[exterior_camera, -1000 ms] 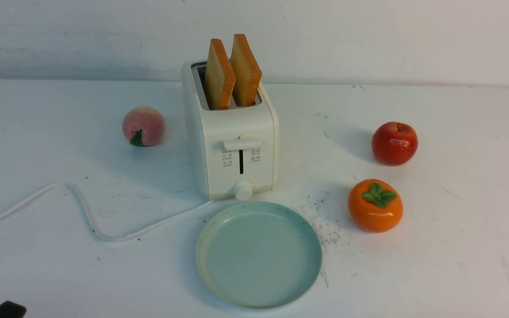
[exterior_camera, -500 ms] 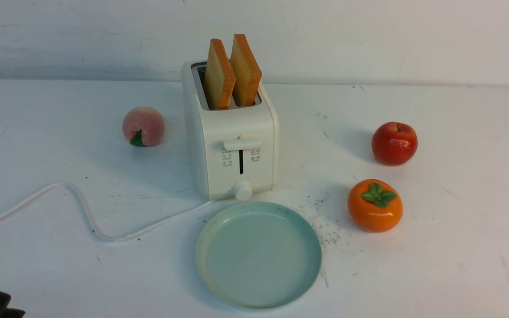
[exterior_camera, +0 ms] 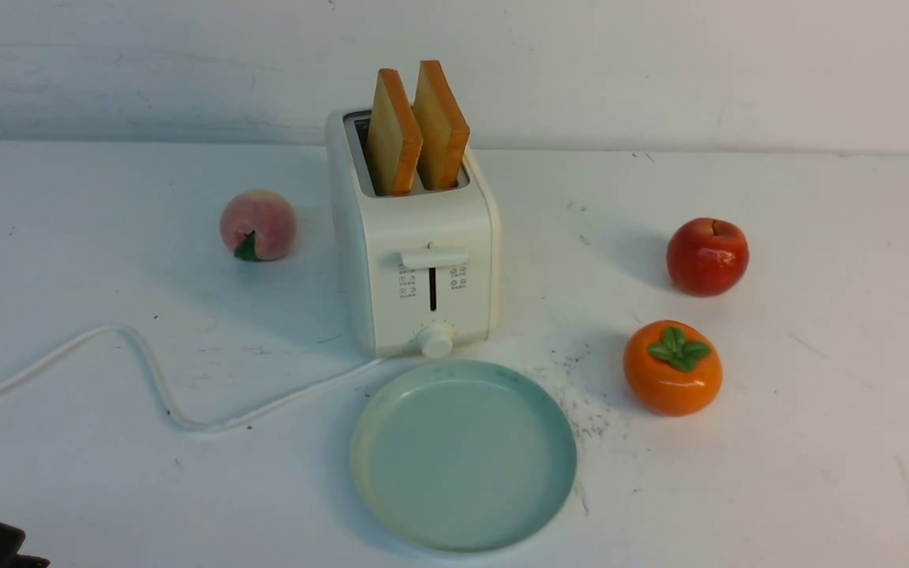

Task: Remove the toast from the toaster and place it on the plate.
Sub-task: Use the right arm to take out a slice of bread

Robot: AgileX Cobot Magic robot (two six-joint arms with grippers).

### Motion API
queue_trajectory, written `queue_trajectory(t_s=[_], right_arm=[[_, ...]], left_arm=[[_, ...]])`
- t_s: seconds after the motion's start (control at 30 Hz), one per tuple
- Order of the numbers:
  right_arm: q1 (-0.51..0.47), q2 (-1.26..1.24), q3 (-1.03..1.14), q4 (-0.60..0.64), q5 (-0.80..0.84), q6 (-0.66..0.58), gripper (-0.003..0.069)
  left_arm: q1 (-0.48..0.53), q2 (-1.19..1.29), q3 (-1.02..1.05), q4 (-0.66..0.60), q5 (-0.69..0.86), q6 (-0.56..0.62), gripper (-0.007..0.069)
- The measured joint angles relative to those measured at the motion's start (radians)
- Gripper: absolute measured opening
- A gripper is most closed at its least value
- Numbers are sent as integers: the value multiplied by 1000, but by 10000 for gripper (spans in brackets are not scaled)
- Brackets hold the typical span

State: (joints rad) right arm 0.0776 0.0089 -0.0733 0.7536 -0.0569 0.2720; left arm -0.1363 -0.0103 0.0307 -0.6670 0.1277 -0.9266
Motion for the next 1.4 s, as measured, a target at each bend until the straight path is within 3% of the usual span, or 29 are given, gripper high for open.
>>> queue_trajectory(t_s=[0.07, 0.13, 0.23, 0.4, 0.53, 0.7, 0.87, 1.17, 1.27, 1.4], right_arm=[[5, 53, -86, -88, 29, -108, 18], [7, 164, -226, -184, 125, -229, -13], [7, 334, -390, -263, 320, -318, -8], [7, 798, -737, -354, 858, -342, -2], [31, 1145, -974, -348, 1079, -405, -2], [173, 1442, -1244, -342, 1114, -471, -2], [301, 1698, -1616, -501, 1130, -402, -2], [337, 2046, -2253, -509, 1247, -318, 18], [337, 2144, -2403, -509, 1258, -272, 57], [337, 2259, -2514, -499, 1263, -272, 189]], left_arm=[[0, 0, 0, 0, 14, 0, 237], [0, 0, 0, 0, 40, 0, 237], [0, 0, 0, 9, 61, 0, 237], [0, 0, 0, 22, 80, 0, 237], [0, 0, 0, 26, 85, 0, 237], [0, 0, 0, 26, 87, 0, 237], [0, 0, 0, 27, 87, 0, 237], [0, 0, 0, 28, 95, 0, 237], [0, 0, 0, 28, 100, 0, 237], [0, 0, 0, 30, 103, 0, 237]])
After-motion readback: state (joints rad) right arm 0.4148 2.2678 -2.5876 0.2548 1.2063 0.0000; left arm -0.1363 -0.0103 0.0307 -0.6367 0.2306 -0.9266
